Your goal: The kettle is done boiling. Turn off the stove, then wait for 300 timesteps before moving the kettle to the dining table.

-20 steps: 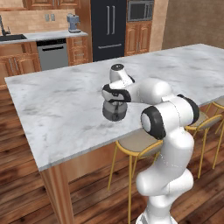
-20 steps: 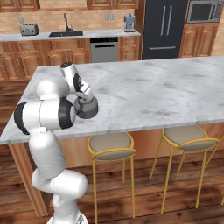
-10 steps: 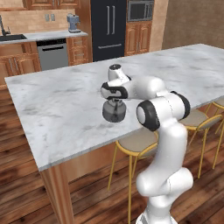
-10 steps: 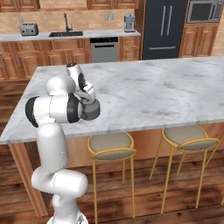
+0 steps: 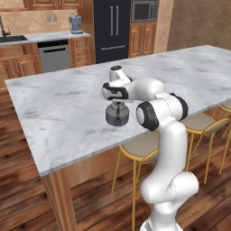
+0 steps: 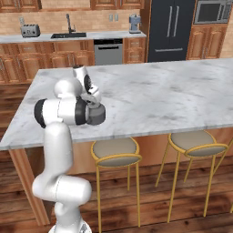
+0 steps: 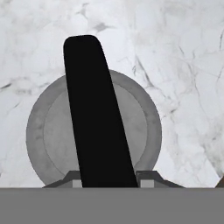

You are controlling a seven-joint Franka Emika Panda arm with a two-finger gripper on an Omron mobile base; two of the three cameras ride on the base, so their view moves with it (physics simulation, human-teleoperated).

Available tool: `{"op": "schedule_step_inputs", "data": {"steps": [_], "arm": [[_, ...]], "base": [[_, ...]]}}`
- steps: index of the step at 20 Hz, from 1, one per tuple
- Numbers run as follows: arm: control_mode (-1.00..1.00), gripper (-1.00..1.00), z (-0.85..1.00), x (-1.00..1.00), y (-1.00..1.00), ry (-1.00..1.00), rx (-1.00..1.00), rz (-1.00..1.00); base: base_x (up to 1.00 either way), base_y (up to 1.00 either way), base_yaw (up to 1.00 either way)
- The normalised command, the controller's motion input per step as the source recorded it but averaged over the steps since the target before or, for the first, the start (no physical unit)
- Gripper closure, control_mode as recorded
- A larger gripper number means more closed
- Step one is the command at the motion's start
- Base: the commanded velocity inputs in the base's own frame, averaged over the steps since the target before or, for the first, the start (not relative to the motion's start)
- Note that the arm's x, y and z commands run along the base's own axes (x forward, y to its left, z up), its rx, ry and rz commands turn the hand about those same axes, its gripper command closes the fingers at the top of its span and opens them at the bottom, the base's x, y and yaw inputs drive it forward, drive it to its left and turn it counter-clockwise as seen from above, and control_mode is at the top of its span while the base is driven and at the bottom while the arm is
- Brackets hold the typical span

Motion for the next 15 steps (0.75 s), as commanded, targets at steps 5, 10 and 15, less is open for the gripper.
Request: {"op": "schedule_step_inputs", "data": {"steps": [5, 10, 15], "arm": [[-1.00, 1.00, -0.16, 0.14, 0.00, 0.05, 0.00, 0.00], [-1.00, 1.00, -0.11, 0.10, 0.00, 0.01, 0.00, 0.00], [-1.00, -1.00, -0.06, 0.02, 0.00, 0.01, 0.00, 0.00]], "base": [[0.00, 0.00, 0.00], [0.00, 0.00, 0.00], [0.00, 0.00, 0.00]]}}
